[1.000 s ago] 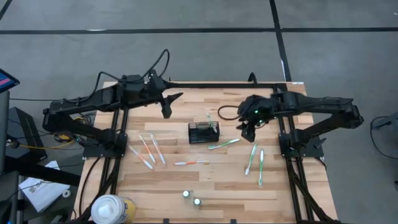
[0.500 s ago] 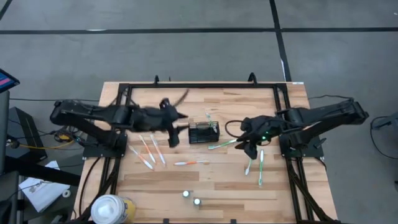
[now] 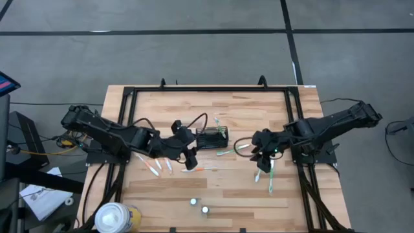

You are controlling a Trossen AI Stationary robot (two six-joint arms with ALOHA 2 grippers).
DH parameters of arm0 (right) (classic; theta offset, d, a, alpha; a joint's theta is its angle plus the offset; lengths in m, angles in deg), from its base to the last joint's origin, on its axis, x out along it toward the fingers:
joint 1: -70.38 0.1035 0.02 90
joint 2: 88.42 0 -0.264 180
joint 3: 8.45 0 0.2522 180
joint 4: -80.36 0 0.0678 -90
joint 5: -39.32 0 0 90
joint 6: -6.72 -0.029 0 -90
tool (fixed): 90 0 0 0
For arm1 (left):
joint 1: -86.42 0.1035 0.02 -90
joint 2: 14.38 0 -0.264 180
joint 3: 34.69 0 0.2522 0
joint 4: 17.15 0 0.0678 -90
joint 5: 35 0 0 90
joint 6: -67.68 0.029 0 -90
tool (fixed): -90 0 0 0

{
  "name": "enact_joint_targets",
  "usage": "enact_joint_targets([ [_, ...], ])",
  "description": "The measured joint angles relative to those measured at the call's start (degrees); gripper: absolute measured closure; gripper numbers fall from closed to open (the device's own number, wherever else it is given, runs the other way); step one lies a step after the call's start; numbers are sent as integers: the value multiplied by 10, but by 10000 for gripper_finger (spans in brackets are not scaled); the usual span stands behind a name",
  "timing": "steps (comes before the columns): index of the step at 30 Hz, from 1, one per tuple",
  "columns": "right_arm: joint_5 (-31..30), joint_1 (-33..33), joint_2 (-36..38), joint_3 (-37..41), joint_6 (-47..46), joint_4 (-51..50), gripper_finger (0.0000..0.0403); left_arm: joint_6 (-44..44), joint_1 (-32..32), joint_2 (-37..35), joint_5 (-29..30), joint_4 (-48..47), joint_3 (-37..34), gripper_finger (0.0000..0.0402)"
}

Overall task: Pick & Place toothbrushing station
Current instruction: Put the top green toothbrush into the wire organizer

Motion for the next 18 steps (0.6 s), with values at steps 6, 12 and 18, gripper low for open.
enact_joint_targets([
  [6,1,12,0,53,-21,60,231,-45,-31,9,58,9,0,216],
  [12,2,-6,0,113,-30,146,234,-113,-53,9,128,-63,0,216],
  [18,18,-67,-9,170,-25,171,233,-180,-58,4,177,-109,-38,216],
])
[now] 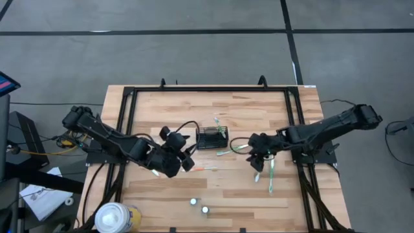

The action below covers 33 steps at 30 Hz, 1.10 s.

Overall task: Pick & Place toothbrushing station
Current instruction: Put the top green toothbrush into the wire organizer

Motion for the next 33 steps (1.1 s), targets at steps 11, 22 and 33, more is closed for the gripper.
enact_joint_targets([
  [11,109,-130,-3,9,81,58,233,-201,9,-119,140,5,-193,216],
  [22,220,-178,-85,6,101,96,236,-211,25,-262,154,20,-317,216],
  [33,236,-171,-231,-80,159,136,270,-216,25,-280,146,35,-356,216],
])
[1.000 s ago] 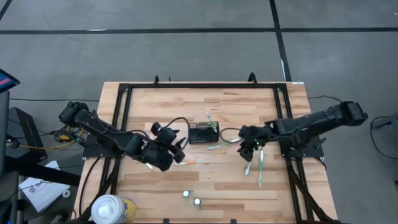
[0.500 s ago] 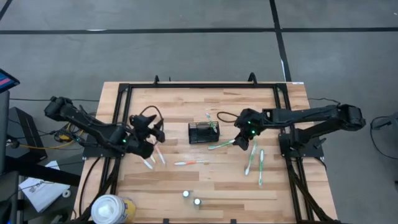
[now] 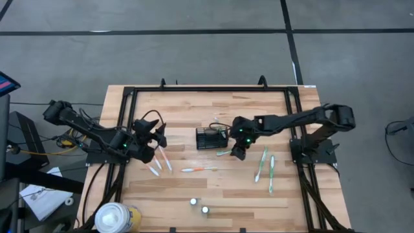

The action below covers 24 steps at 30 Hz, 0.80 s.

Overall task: Pick & Place toothbrushing station
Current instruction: Put the top green toothbrush into the wire organizer

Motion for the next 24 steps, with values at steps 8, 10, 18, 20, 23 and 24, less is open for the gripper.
enact_joint_targets([
  [8,-21,0,8,-9,4,-3,394,0,3,0,-23,10,0,216],
  [10,-26,-3,30,-9,7,-5,400,0,3,0,-24,11,0,216],
  [18,-66,-26,109,34,18,-106,403,0,3,0,-25,20,0,216],
  [20,-66,-20,141,68,-7,-111,403,0,2,0,-30,24,0,216],
  [23,-69,2,213,110,-58,-110,403,8,0,0,-39,45,0,216],
  [24,-80,13,240,120,-77,-109,403,19,0,0,-43,54,0,216],
])
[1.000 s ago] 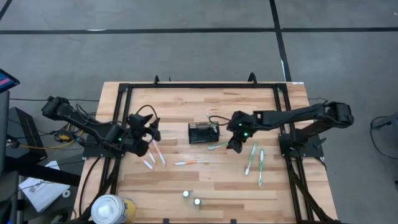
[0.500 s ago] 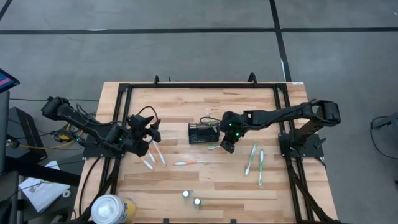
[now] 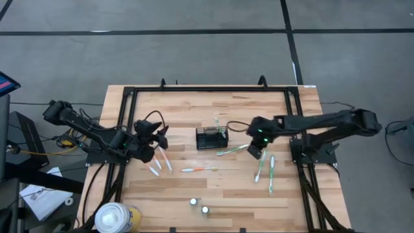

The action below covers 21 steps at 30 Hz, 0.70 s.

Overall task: Pick & Place toothbrushing station
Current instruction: Put the top green toothbrush into the wire organizer

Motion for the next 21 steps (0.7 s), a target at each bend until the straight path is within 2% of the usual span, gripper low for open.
enact_joint_targets([
  [4,-82,40,97,26,-61,-5,403,47,0,0,-9,29,0,216],
  [8,-115,49,128,47,-72,-8,394,66,13,0,-16,30,0,216],
  [10,-117,37,117,47,-73,-21,387,73,21,0,-19,30,0,216],
  [13,-128,18,84,48,-81,-11,399,79,32,0,-32,30,0,216],
  [19,-92,-15,-11,46,-64,120,402,80,36,0,-47,35,0,233],
  [21,-75,-25,-43,47,-58,135,403,80,36,0,-47,38,0,239],
])
